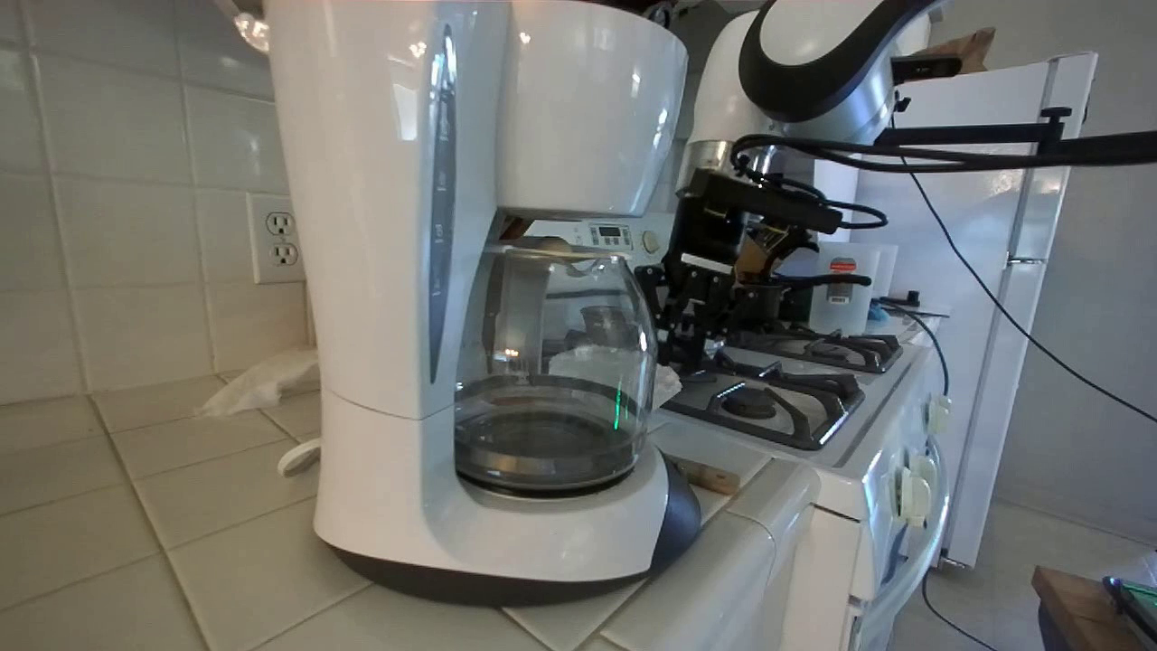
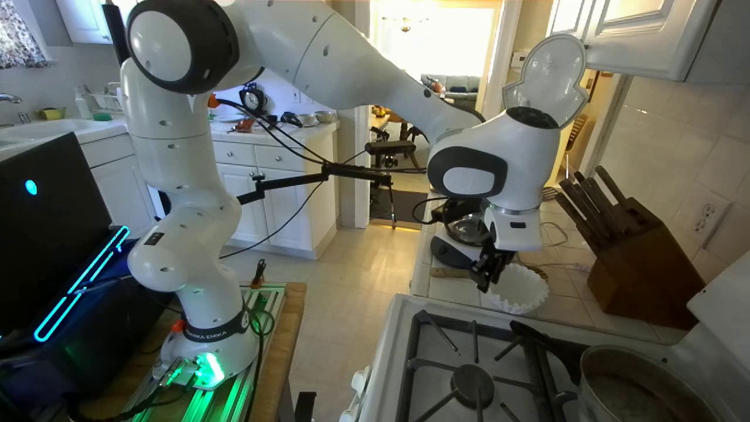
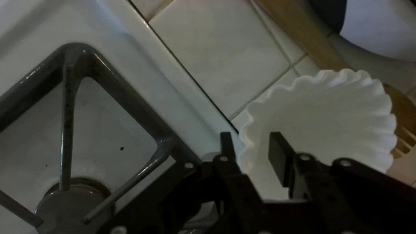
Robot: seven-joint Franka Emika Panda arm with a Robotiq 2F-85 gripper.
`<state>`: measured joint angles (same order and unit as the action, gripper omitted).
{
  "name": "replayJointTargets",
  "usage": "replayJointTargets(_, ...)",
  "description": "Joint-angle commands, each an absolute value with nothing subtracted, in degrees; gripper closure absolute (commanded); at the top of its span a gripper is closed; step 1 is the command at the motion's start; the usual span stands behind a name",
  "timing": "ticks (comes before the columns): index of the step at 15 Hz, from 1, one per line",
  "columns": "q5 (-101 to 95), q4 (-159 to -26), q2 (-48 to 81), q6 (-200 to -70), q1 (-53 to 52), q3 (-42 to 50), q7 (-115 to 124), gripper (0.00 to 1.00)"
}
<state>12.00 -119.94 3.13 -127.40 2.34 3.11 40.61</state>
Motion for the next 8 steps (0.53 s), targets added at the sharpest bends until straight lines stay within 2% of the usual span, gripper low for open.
replayJointTargets(1,10.92,-119.26,3.85,-127.36,2.16,3.19,42.38,0.69)
replayJointTargets(8,10.86,-118.57,4.77,-127.81,2.13,3.31,42.38,0.74)
